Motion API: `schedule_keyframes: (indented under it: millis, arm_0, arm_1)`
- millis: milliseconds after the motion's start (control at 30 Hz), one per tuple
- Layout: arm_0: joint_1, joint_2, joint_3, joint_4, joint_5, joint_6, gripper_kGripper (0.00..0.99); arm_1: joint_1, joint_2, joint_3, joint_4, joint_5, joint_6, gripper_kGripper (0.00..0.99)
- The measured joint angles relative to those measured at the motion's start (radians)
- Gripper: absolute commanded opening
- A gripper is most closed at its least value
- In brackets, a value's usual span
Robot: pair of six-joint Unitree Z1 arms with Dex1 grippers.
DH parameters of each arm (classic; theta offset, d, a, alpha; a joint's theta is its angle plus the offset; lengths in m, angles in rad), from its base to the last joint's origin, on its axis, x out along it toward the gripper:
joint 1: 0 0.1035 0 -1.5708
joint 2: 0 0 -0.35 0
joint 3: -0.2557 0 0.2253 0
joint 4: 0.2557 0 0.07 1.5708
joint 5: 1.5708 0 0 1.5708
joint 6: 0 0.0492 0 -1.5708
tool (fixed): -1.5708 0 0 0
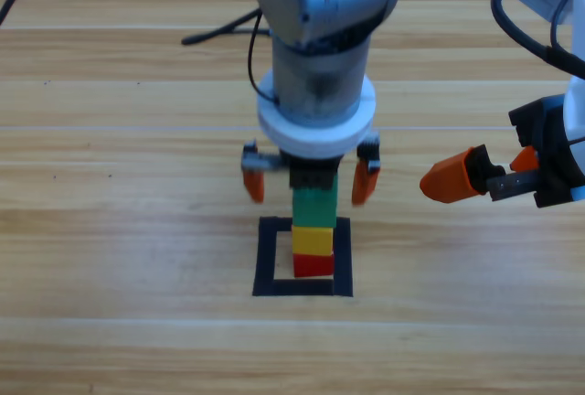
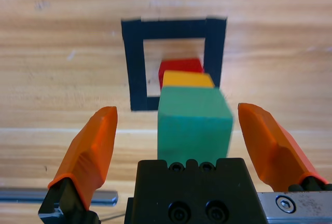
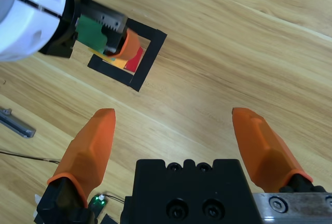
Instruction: Stack the blocks in the rectangular block: red at the bottom, yellow in the middle, green on top
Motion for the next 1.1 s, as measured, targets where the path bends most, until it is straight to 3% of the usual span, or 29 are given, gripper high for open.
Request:
schedule_keyframes:
  millis: [100, 233, 400, 500, 667, 900, 1100]
  arm_0:
    - [-0.005, -0.022, -0.048, 0.0, 0.069, -0.024, 0.99]
    - [-0.055, -0.15, -0.032, 0.0, 0.247, -0.114, 0.99]
    - [-0.177, -0.331, 0.148, -0.041, 0.429, -0.193, 0.99]
    - [-0.259, -0.444, 0.438, -0.233, 0.495, -0.21, 0.99]
    - [-0.337, -0.594, 0.871, -0.503, 0.525, -0.197, 0.99]
    - [-0.343, -0.744, 1.044, -0.606, 0.55, -0.18, 0.99]
    - [-0.343, -0.76, 1.055, -0.618, 0.552, -0.162, 0.99]
  arm_1:
    - [0.0, 0.0, 0.0, 0.0, 0.0, 0.0, 0.99]
    - [0.0, 0.0, 0.0, -0.001, 0.0, 0.0, 0.99]
    - [0.0, 0.0, 0.0, -0.004, 0.0, 0.0, 0.99]
    - [0.0, 0.0, 0.002, -0.009, -0.001, 0.0, 0.99]
    - [0.0, 0.0, 0.005, -0.012, -0.001, 0.0, 0.99]
    - [0.0, 0.0, 0.008, -0.012, -0.007, 0.0, 0.99]
    - [0.0, 0.0, 0.008, -0.012, -0.007, 0.0, 0.99]
